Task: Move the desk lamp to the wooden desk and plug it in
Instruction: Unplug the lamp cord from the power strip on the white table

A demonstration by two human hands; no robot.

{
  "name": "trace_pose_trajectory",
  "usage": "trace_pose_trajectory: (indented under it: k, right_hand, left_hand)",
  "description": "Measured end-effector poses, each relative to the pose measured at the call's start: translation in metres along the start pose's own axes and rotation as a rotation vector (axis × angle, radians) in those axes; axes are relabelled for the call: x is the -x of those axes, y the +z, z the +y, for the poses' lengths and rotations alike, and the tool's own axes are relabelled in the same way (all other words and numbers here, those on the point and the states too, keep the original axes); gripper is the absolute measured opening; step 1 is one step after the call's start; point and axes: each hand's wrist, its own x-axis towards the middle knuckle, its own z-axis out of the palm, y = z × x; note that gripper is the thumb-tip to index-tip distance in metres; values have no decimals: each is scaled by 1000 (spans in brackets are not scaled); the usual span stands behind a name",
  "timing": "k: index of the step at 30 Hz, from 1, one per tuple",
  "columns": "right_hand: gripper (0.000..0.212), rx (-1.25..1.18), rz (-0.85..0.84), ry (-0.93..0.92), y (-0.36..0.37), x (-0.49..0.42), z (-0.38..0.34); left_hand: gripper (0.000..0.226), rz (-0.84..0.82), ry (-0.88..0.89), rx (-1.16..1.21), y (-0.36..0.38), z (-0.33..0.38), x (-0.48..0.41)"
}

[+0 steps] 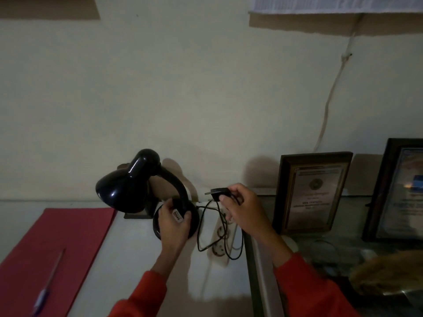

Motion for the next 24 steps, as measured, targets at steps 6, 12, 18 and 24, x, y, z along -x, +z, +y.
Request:
trace_pose_trajectory:
  k: [6,12,18,24]
  right_hand:
    - [8,-131,-10,101,0,15,-7]
    - [12,-235,-31,168,-8,31,-3]
    - [7,-229,-44,148,-2,35,-1]
    - [10,-223,-92,155,14,43,0]
  left_hand:
    - [38,-89,-96,75,23,20,-29]
    - [28,-171,-35,15,16,1,-37]
    - [21,-485,-1,172,-16,-17,-22]
    - [27,-538,6,319,-57,-34,21]
